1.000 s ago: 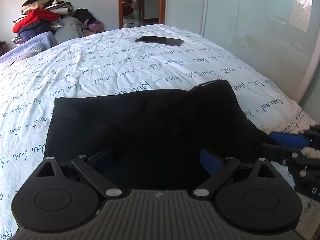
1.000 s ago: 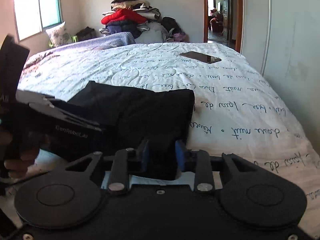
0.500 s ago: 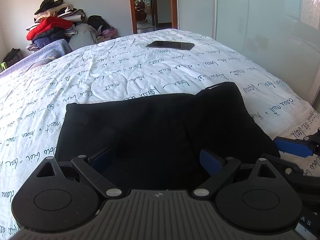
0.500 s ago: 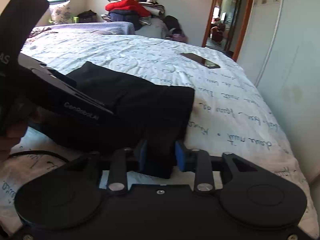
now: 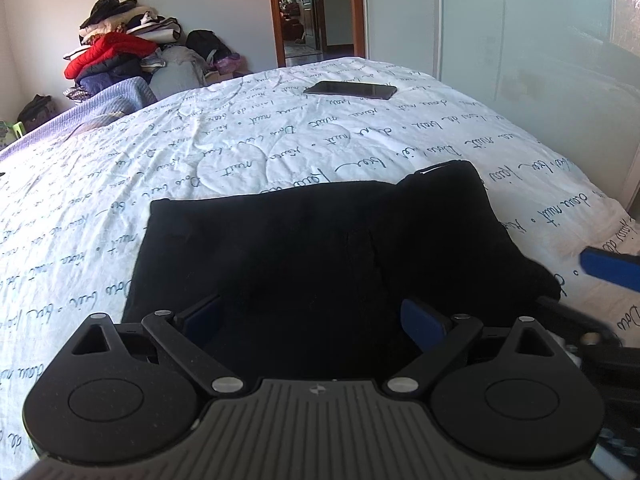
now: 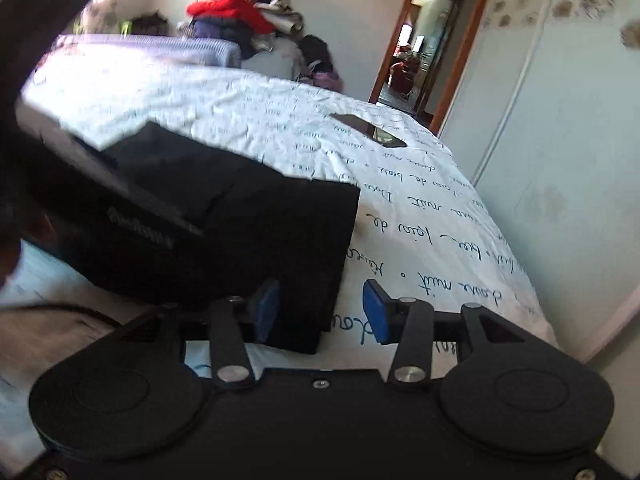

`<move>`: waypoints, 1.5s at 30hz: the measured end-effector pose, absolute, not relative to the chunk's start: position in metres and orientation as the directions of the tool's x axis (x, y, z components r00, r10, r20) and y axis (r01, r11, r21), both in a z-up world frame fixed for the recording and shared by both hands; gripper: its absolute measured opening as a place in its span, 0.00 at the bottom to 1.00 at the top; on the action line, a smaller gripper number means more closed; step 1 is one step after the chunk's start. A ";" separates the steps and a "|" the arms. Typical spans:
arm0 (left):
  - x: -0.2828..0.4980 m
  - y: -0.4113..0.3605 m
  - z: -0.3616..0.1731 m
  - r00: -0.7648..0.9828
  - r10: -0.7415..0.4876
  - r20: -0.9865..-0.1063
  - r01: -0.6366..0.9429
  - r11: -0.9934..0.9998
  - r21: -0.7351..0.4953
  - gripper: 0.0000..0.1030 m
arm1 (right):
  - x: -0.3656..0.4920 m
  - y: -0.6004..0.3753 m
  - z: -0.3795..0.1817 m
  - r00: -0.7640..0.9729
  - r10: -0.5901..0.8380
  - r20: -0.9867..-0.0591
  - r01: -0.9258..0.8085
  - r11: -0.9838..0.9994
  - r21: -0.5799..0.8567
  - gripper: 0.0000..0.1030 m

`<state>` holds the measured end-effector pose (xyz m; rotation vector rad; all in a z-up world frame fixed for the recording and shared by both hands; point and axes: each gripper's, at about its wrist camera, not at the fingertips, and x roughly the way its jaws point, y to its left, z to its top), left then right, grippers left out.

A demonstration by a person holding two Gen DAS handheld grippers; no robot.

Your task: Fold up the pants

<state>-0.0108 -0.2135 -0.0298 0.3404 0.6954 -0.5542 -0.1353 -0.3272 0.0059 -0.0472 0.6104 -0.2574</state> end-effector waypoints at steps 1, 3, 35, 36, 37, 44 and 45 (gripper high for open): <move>-0.014 -0.209 -0.028 0.635 -0.361 -0.683 0.579 0.808 0.112 0.94 | -0.144 -0.326 0.014 0.804 -0.221 -0.552 0.215 0.974 -0.076 0.50; -0.020 -0.202 -0.024 0.617 -0.359 -0.700 0.582 0.807 0.099 0.94 | -0.164 -0.320 0.032 0.833 -0.170 -0.526 0.187 0.982 -0.022 0.60; -0.073 -0.098 -0.033 0.652 -0.174 -0.738 0.407 0.902 0.146 0.98 | -0.188 -0.268 0.012 0.820 -0.147 -0.552 0.263 0.955 0.136 1.00; -0.073 -0.097 -0.033 0.652 -0.174 -0.738 0.406 0.902 0.146 0.98 | -0.188 -0.268 0.011 0.819 -0.147 -0.555 0.263 0.955 0.135 1.00; -0.073 -0.097 -0.033 0.651 -0.173 -0.739 0.405 0.903 0.145 0.98 | -0.188 -0.268 0.010 0.817 -0.147 -0.557 0.263 0.956 0.132 1.00; -0.070 -0.094 -0.035 0.636 -0.176 -0.752 0.394 0.911 0.120 0.98 | -0.187 -0.266 0.008 0.815 -0.140 -0.562 0.250 0.960 0.124 1.00; -0.070 -0.093 -0.035 0.635 -0.176 -0.752 0.393 0.912 0.118 0.98 | -0.186 -0.266 0.007 0.815 -0.140 -0.562 0.249 0.961 0.122 1.00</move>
